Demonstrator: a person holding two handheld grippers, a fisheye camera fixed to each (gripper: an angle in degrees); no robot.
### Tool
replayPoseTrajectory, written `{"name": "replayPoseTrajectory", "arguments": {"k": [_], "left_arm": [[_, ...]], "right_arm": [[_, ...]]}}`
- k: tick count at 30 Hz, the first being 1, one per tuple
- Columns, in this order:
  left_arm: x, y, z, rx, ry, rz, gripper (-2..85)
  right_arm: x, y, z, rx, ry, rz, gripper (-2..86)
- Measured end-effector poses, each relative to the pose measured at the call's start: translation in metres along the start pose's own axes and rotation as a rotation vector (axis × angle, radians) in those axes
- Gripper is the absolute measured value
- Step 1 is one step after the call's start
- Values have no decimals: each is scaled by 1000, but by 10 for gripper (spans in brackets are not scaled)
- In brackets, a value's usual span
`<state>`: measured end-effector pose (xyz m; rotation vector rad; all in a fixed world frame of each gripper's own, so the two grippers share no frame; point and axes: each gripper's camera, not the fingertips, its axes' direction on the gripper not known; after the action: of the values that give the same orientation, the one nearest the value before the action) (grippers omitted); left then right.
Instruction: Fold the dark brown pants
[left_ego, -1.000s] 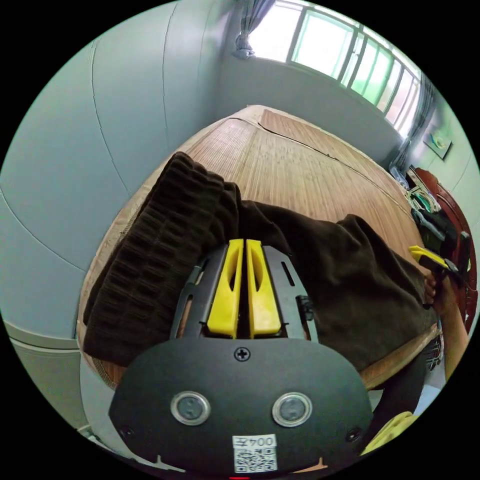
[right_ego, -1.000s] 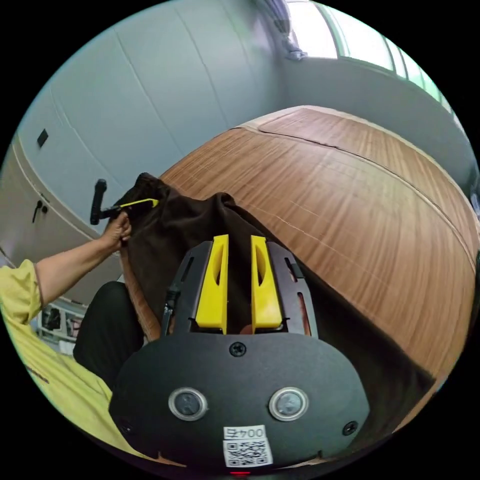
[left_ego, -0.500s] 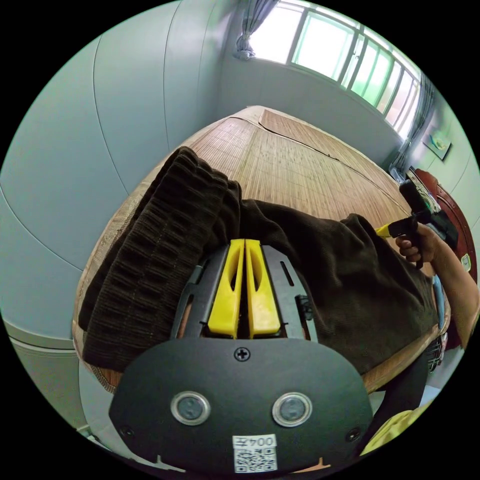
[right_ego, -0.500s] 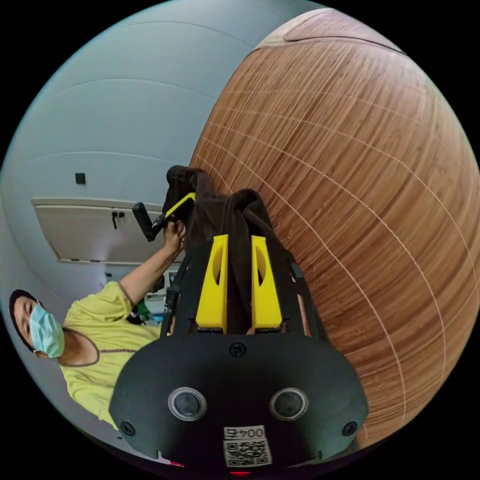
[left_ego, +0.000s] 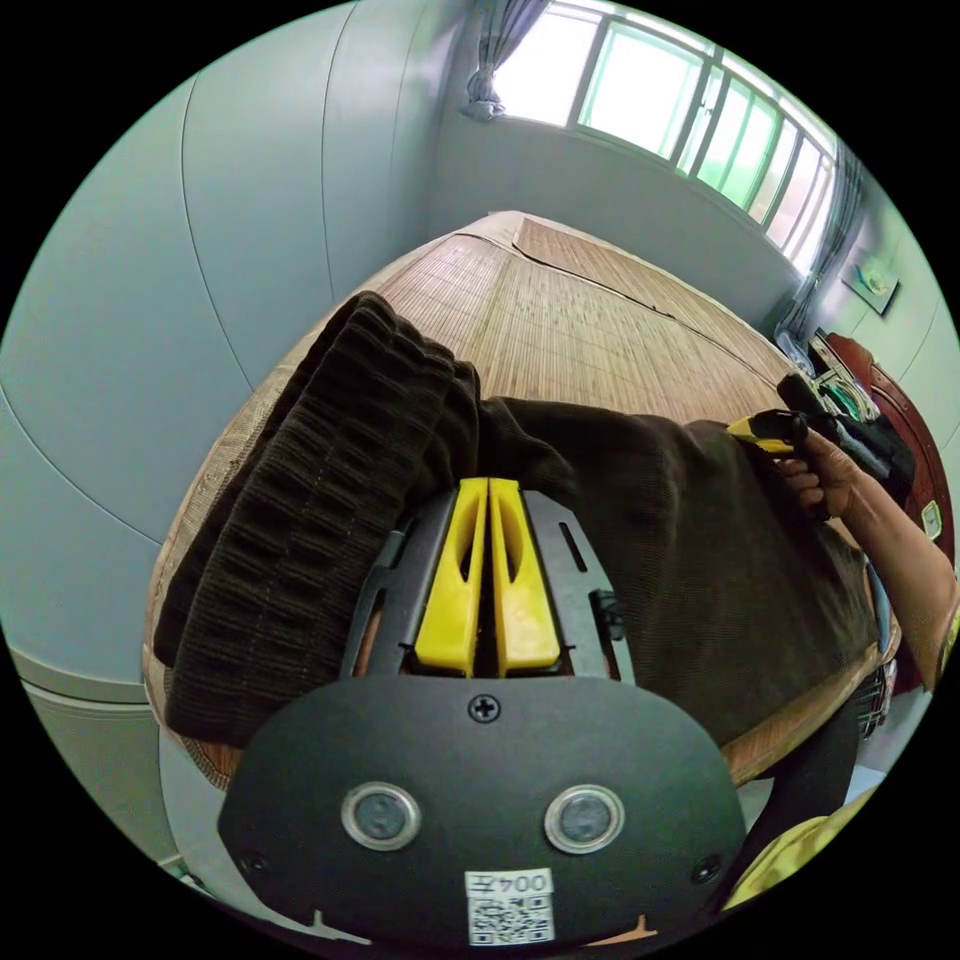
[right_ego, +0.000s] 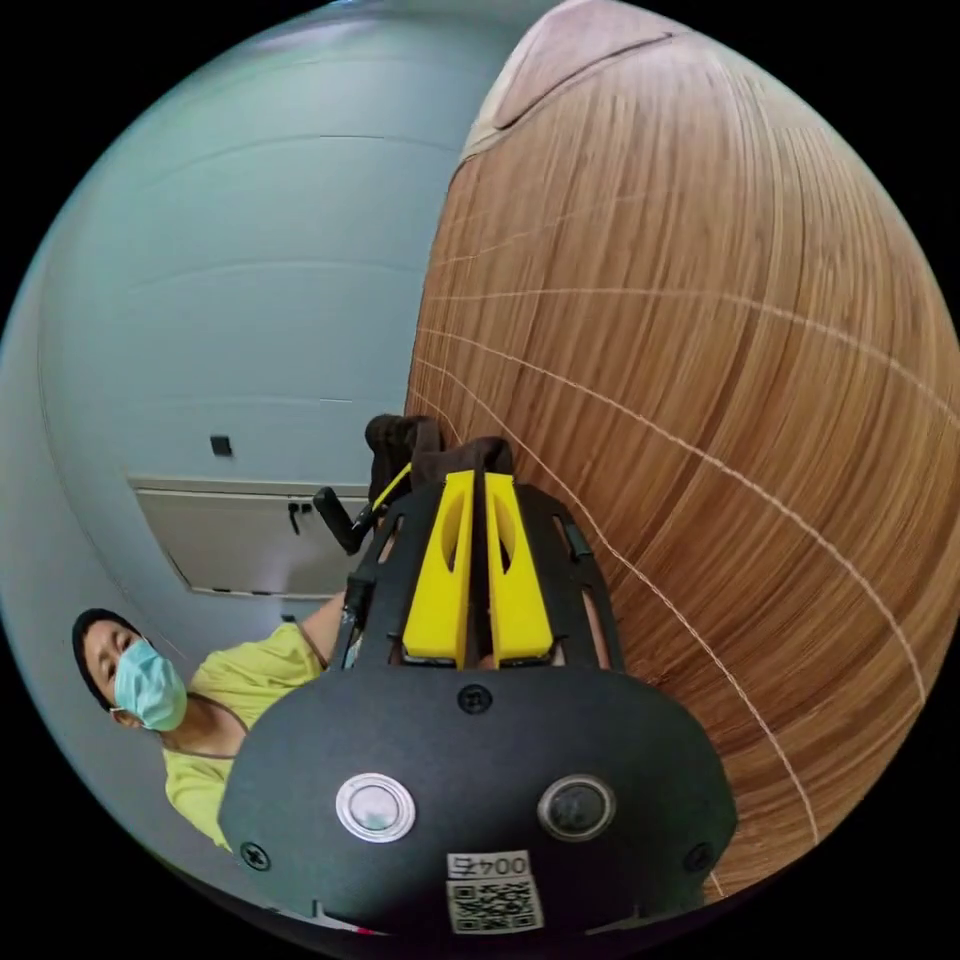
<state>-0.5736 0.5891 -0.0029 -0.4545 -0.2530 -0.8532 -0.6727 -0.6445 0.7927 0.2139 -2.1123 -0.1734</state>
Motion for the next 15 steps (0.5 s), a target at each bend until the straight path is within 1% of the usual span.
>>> {"name": "replayPoseTrajectory", "arguments": {"k": [3, 7, 9, 11, 12, 13, 14, 15], "left_arm": [[-1, -2, 2, 1, 4, -1, 9], [-2, -4, 4, 2, 4, -1, 9], [-2, -5, 5, 2, 5, -1, 8], [-2, -6, 6, 3, 5, -1, 8], [-2, -6, 6, 3, 6, -1, 8], [-2, -7, 7, 4, 6, -1, 8], [-3, -7, 7, 3, 7, -2, 8], [-3, -7, 8, 3, 8, -2, 8]], "right_arm": [[8, -6, 3, -23, -52, -16, 42], [17, -15, -8, 20, -151, -24, 96], [15, -21, 1, -35, -94, -27, 87], [8, -28, 26, -141, -25, -59, 50], [6, -29, 32, -162, -1, -66, 39], [1, -32, 39, -160, 86, -72, 34], [-5, -32, 37, -104, 166, -83, 26], [-8, -31, 34, -79, 173, -94, 21]]}}
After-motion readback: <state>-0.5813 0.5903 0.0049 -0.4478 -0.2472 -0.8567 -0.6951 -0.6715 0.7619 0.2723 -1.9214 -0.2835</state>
